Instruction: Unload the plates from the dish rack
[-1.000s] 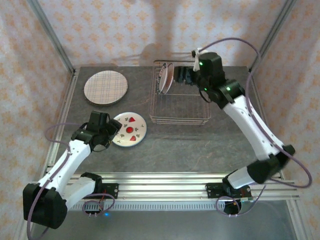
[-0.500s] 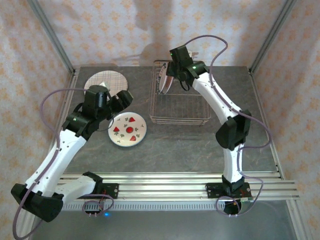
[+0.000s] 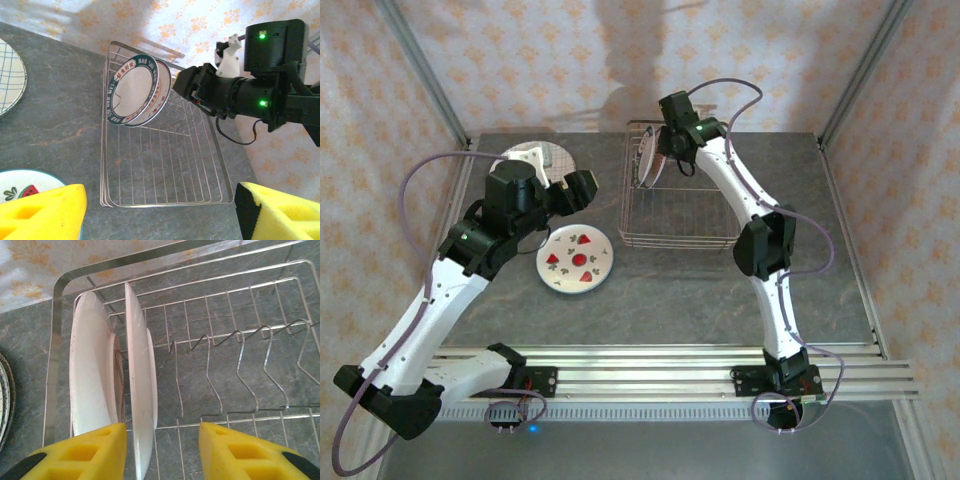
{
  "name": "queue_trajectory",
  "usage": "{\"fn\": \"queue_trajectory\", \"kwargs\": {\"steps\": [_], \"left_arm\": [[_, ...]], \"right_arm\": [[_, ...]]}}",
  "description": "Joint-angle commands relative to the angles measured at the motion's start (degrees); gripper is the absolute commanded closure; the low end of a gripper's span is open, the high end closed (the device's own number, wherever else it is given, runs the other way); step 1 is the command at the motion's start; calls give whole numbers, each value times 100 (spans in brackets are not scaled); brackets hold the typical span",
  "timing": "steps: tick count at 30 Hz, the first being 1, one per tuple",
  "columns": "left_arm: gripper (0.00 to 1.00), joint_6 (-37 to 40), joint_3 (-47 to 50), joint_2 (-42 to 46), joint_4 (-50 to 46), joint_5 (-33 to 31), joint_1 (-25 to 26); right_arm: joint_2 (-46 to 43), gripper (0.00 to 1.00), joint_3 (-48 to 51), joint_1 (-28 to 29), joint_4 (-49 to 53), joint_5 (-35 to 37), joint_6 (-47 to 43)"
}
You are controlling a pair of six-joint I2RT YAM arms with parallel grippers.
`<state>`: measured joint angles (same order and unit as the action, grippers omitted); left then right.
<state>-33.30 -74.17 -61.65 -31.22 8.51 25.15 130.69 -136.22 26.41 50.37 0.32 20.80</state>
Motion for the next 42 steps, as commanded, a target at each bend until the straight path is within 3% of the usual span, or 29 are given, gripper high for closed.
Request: {"fn": "queue_trajectory", "kwargs": {"steps": [1,17,25,33,42], "left_arm": [[22,166,-48,6,98,0,24],[22,149,76,247,-31,-43,24],[22,97,129,272,-32,-69,25],[22,47,155,232,27,-52,21],[22,14,168,241,55,-52,25]], "right_arm": [[147,59,-298,-54,122,-125,-60],[811,71,-814,-145,-76,-363,-93],[975,82,-910,-144,-93,-359,-93],[958,100,-1210,-95,64,-10,-136],[866,100,-1586,115,228,685,-39]]}}
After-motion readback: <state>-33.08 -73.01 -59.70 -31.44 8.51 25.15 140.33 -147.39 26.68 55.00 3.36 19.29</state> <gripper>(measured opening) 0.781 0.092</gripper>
